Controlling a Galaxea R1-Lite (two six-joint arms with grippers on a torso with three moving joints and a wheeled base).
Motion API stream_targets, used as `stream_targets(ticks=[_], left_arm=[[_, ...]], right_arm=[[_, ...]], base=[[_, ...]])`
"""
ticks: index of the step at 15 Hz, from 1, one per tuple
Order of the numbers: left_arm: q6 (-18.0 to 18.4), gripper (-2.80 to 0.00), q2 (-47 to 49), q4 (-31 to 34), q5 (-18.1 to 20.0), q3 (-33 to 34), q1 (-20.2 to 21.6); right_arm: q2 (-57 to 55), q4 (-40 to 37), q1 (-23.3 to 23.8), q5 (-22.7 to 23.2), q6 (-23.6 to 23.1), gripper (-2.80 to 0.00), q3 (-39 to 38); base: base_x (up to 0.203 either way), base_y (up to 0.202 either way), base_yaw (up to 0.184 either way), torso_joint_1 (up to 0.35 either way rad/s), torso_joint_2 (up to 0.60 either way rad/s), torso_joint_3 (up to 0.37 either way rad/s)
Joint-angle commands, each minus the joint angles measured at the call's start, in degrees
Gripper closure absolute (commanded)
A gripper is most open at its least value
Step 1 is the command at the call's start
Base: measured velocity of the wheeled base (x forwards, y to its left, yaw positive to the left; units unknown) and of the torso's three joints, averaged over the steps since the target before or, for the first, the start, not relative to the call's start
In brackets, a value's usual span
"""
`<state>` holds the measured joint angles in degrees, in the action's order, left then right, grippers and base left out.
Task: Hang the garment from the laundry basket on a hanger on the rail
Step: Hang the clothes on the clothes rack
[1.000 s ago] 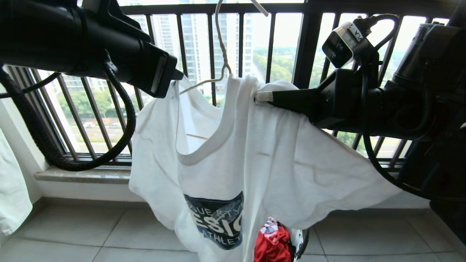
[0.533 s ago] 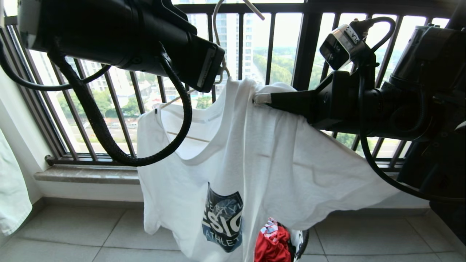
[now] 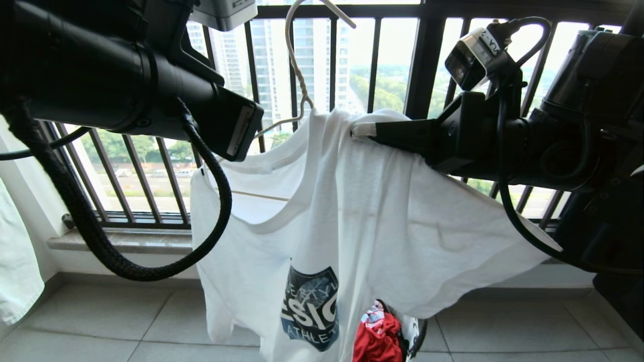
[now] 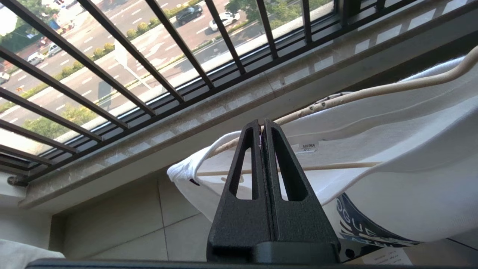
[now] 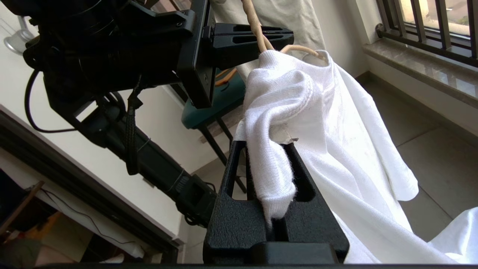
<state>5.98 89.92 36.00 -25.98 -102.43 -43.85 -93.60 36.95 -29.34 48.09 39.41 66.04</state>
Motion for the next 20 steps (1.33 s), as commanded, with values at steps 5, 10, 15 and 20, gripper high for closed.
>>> stream_targets(ticks=[5, 10, 15, 20], left_arm=[[-14.2, -2.80, -0.1, 16.1, -5.3, -1.4, 0.1], [-19.4, -2.80, 2.2, 16.2, -9.1, -1.1, 3.2], [-22.1, -2.80, 3.8, 16.0, -10.3, -0.1, 6.0], [-23.1, -2.80, 5.3, 15.8, -10.3, 0.4, 7.8]], right_arm=[[-0.2, -0.3, 0.2, 0.1, 0.2, 0.00, 0.3], [-0.4, -0.3, 0.3, -0.1, 0.2, 0.00, 0.5], [-0.4, -0.3, 0.3, -0.1, 0.2, 0.00, 0.5], [-0.4, -0.3, 0.4, -0.1, 0.2, 0.00, 0.5]], base=[[0.000, 0.000, 0.000, 0.000, 0.00, 0.000], [0.000, 0.000, 0.000, 0.000, 0.00, 0.000], [0.000, 0.000, 0.000, 0.000, 0.00, 0.000], [0.000, 0.000, 0.000, 0.000, 0.00, 0.000]])
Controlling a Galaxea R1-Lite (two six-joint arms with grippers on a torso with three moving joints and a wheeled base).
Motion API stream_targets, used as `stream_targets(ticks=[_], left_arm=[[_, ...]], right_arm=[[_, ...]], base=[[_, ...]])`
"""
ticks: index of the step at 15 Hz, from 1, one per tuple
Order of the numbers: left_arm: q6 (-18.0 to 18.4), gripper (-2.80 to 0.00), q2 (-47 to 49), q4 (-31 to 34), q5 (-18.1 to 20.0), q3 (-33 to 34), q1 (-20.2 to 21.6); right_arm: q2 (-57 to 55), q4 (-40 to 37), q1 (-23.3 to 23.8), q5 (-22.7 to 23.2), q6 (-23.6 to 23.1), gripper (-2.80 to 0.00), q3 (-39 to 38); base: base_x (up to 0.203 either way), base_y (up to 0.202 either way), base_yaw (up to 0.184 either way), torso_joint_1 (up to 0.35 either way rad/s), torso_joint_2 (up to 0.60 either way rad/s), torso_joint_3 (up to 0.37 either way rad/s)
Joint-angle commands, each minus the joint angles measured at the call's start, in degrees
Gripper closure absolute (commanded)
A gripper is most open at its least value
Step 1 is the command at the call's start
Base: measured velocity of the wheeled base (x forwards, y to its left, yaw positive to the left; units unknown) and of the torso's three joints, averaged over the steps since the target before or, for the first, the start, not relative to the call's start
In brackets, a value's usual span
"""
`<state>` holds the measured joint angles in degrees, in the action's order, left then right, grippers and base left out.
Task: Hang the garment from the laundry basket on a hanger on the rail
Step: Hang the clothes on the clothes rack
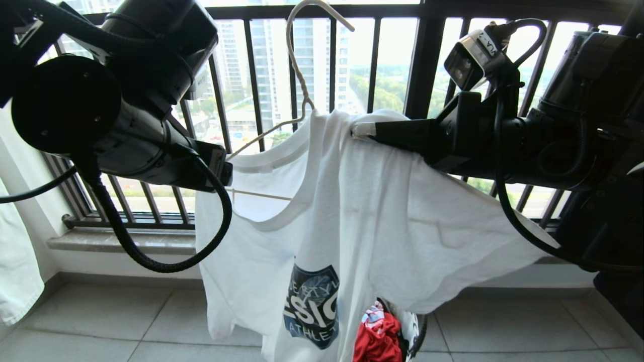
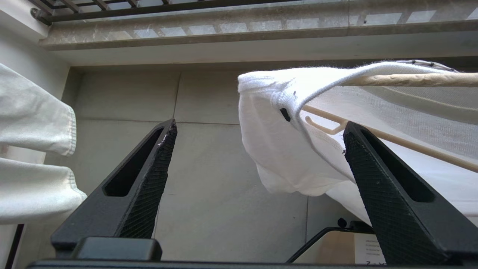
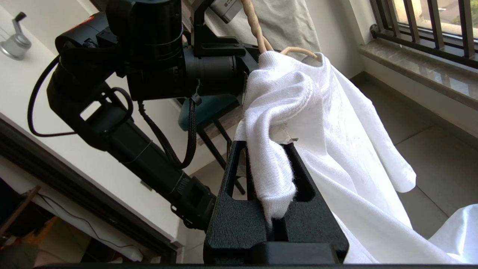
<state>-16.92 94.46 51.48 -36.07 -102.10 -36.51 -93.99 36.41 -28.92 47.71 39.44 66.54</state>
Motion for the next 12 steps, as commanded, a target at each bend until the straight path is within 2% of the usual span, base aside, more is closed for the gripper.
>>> stream_targets(ticks=[1, 2, 12], left_arm=[[-0.3, -2.80, 0.7, 0.3, -0.2, 0.1, 0.9], [-0.3, 0.00, 0.7, 0.3, -0.2, 0.1, 1.0], [0.5, 0.00, 1.5, -1.4, -0.5, -0.6, 2.5]], right_arm=[[0.1, 0.2, 0.0, 0.3, 0.2, 0.00, 0.0], [0.0, 0.2, 0.0, 0.3, 0.2, 0.00, 0.0], [0.3, 0.2, 0.3, 0.3, 0.2, 0.00, 0.0]], base=[[0.000, 0.000, 0.000, 0.000, 0.00, 0.000], [0.000, 0.000, 0.000, 0.000, 0.00, 0.000], [0.000, 0.000, 0.000, 0.000, 0.00, 0.000]])
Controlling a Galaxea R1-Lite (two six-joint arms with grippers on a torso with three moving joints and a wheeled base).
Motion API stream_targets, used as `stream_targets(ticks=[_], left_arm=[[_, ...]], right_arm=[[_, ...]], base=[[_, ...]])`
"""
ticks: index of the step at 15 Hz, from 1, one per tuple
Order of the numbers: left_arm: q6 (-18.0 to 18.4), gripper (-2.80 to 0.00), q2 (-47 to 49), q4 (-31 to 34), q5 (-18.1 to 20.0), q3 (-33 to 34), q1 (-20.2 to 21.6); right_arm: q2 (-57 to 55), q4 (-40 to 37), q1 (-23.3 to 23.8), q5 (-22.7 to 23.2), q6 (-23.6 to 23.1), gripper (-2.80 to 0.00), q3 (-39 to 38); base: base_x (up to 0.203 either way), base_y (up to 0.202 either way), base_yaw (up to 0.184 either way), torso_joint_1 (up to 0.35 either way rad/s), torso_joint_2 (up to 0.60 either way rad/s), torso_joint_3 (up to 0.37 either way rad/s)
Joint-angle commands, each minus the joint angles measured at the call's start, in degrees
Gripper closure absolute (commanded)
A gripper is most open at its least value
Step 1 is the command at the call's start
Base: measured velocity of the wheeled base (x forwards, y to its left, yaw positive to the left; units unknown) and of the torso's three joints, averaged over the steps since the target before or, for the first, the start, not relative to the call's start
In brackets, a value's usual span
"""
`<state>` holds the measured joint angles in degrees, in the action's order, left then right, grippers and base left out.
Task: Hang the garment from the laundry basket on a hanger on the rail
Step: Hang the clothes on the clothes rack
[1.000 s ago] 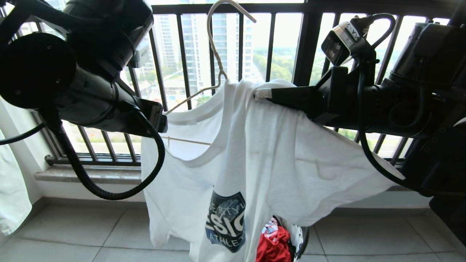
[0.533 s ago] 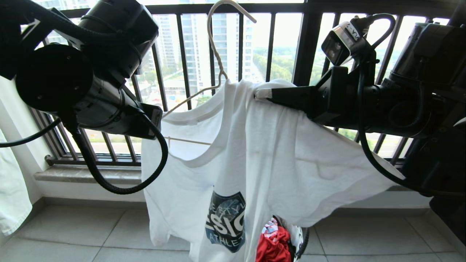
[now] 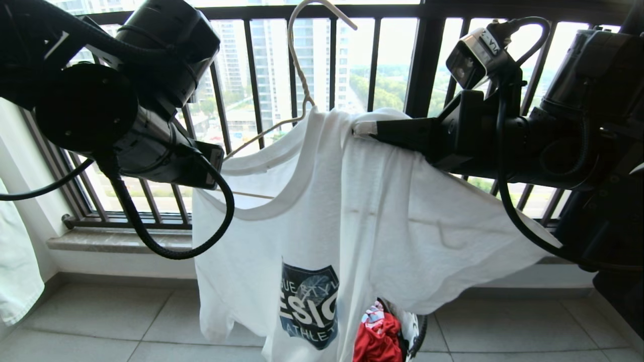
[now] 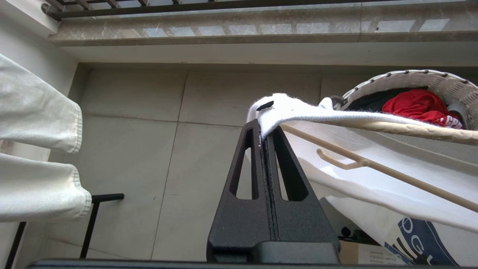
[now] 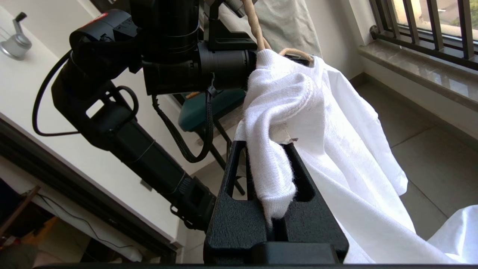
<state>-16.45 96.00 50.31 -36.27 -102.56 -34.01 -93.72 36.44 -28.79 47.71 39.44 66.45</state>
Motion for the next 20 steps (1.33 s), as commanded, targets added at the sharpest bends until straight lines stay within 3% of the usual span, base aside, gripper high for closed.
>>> stream_targets(ticks=[1, 4, 8, 13, 20], left_arm=[[0.5, 0.00, -0.2, -0.8, -0.4, -0.2, 0.0], [0.9, 0.00, -1.0, -1.0, -0.3, -2.1, -0.3], [1.3, 0.00, -0.9, -1.1, -0.2, -8.8, -6.4], [2.8, 0.00, 0.2, -7.0, -0.1, -9.2, -14.2], [3.2, 0.00, 0.0, -12.2, 0.7, -9.2, -20.3]], right_arm=[[0.0, 0.2, 0.2, 0.3, 0.2, 0.00, 0.1], [0.0, 0.2, 0.2, 0.3, 0.2, 0.00, 0.0], [-0.2, 0.2, 0.2, 0.5, 0.4, 0.00, 0.0], [-0.5, 0.7, 0.2, 0.2, 2.3, 0.00, 0.2], [-3.0, 1.1, 0.1, 0.3, 3.0, 0.00, 0.2]], base=[[0.000, 0.000, 0.000, 0.000, 0.00, 0.000], [0.000, 0.000, 0.000, 0.000, 0.00, 0.000], [0.000, 0.000, 0.000, 0.000, 0.00, 0.000], [0.000, 0.000, 0.000, 0.000, 0.00, 0.000], [0.000, 0.000, 0.000, 0.000, 0.00, 0.000]])
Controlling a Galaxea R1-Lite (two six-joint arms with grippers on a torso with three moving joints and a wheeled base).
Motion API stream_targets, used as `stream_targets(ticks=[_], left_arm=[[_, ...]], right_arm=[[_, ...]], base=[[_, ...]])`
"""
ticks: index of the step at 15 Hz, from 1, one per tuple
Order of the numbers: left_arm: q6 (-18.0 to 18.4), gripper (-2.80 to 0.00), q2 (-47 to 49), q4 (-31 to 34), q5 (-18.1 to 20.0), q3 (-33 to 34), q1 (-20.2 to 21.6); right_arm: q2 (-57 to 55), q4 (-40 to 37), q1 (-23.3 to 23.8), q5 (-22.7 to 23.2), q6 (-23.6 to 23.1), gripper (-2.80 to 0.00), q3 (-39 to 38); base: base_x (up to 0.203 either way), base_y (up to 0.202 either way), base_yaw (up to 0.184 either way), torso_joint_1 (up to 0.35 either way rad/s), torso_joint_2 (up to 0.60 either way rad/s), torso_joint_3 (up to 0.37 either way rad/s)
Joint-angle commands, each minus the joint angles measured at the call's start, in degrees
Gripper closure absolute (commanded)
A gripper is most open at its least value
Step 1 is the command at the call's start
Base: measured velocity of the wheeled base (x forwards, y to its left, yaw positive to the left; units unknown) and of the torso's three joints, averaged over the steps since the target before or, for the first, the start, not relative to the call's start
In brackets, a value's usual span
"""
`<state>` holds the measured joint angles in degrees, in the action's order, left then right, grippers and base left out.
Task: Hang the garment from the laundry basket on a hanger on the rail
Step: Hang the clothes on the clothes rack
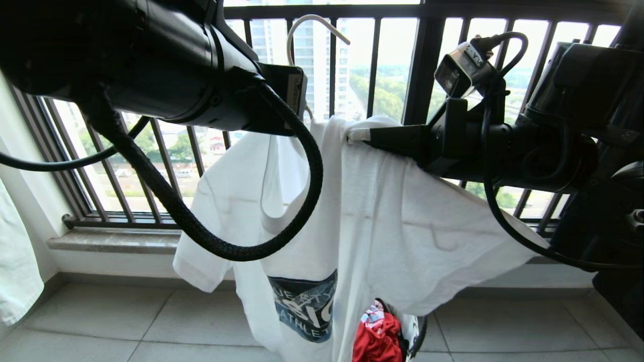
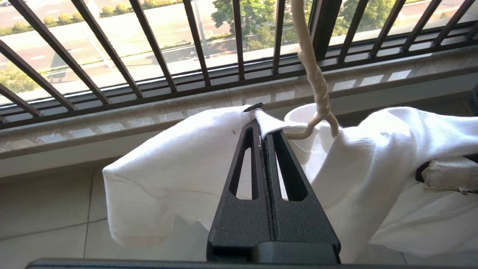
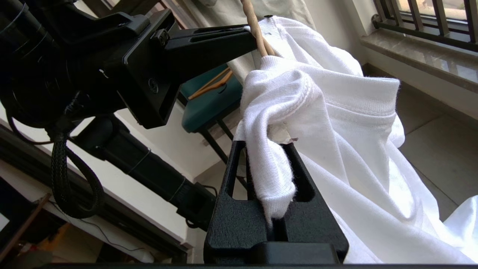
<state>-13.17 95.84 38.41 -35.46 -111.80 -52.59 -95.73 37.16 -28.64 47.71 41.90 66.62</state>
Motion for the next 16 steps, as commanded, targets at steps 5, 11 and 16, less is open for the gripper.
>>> stream_targets(ticks=[5, 11, 16], left_arm=[[-0.2, 0.00, -0.6, -3.3, -0.3, 0.1, -4.4], [0.0, 0.00, -4.2, -3.7, -0.6, 0.3, -4.0], [-1.0, 0.00, -5.8, -3.7, -0.3, 1.1, -3.7]], right_arm=[[-4.7, 12.2, 0.4, 0.4, 7.5, 0.00, -0.1], [-8.1, 28.5, 0.4, 0.6, 17.1, 0.00, -0.4], [-4.8, 29.0, 0.2, 0.6, 17.6, 0.00, -4.7]], base=[[0.000, 0.000, 0.000, 0.000, 0.00, 0.000], [0.000, 0.000, 0.000, 0.000, 0.00, 0.000], [0.000, 0.000, 0.000, 0.000, 0.00, 0.000]])
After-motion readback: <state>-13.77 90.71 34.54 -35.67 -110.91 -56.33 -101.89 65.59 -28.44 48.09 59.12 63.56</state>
